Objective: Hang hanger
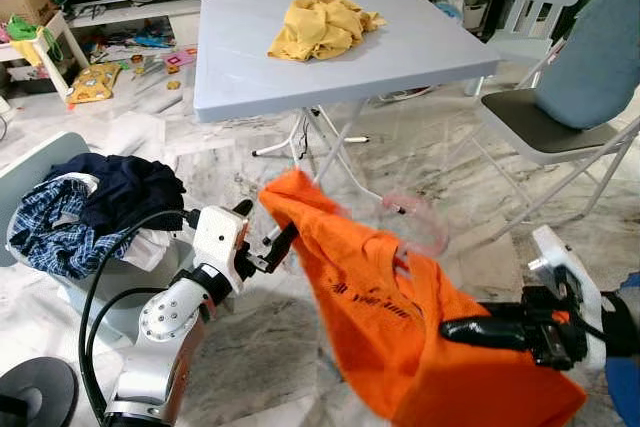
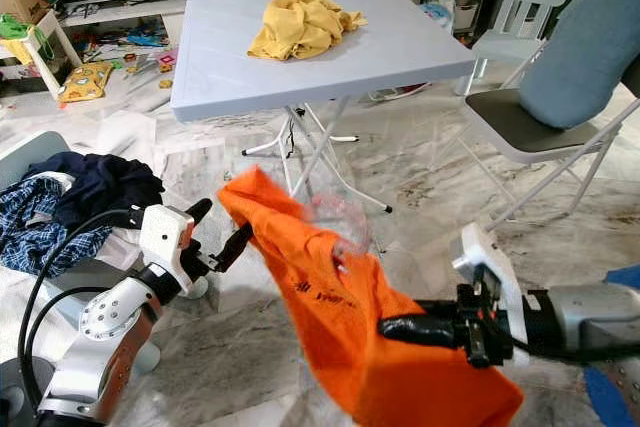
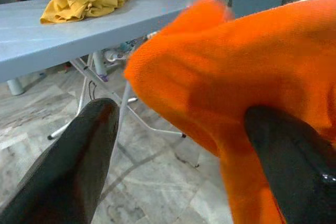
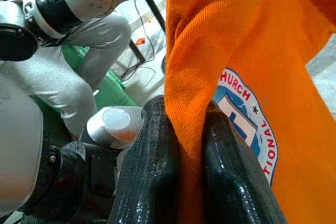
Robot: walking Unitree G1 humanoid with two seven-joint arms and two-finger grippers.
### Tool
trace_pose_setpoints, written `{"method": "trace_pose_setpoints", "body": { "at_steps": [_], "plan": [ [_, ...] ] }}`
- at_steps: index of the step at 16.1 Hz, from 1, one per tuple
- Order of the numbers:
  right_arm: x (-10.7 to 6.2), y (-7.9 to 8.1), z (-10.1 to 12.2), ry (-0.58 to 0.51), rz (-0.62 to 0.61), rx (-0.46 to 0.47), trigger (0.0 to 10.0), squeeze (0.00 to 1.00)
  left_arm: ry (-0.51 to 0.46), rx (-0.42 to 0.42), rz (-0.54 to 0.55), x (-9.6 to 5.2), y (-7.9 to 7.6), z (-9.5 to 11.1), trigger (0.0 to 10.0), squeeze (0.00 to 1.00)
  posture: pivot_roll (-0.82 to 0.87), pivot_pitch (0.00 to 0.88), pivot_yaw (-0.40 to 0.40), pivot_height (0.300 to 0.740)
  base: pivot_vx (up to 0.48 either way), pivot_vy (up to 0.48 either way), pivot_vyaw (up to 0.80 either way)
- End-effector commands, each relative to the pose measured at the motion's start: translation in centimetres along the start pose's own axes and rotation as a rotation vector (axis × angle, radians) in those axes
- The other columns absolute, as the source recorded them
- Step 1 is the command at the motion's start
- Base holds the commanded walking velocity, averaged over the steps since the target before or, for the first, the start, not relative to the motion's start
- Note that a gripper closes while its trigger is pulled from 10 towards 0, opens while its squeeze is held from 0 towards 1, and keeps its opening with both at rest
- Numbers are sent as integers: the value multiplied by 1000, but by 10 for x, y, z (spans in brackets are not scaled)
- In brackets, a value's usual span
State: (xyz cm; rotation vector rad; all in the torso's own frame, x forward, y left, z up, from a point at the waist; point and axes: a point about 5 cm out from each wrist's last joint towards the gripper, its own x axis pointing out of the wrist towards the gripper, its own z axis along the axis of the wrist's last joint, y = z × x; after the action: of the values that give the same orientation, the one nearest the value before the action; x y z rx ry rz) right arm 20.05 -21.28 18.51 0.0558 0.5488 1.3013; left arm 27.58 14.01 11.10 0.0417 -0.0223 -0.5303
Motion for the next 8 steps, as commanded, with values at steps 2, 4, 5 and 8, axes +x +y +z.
{"method": "trace_pose_setpoints", "body": {
  "at_steps": [2, 4, 5, 8],
  "plan": [
    [0, 10, 10, -16, 68, -78, 10000, 0, -12, 5, -32, 0, -1, 2, 0, 0, -163, 33, 44, 740, 0, 0, 0],
    [0, 11, 9, -13, 73, -78, 10000, 0, -10, 6, -41, 0, -1, 1, 0, 0, -164, 34, 44, 740, 0, 0, 0],
    [0, 11, 8, -10, 76, -79, 10000, 0, -3, 16, -44, 0, -1, -1, 0, 0, -163, 34, 44, 740, 0, 0, 0],
    [1, 12, 7, 0, 82, -82, 10000, 0, 9, 46, -18, -2, 4, -4, 0, 0, -161, 34, 43, 740, 0, 0, 0]
  ]
}}
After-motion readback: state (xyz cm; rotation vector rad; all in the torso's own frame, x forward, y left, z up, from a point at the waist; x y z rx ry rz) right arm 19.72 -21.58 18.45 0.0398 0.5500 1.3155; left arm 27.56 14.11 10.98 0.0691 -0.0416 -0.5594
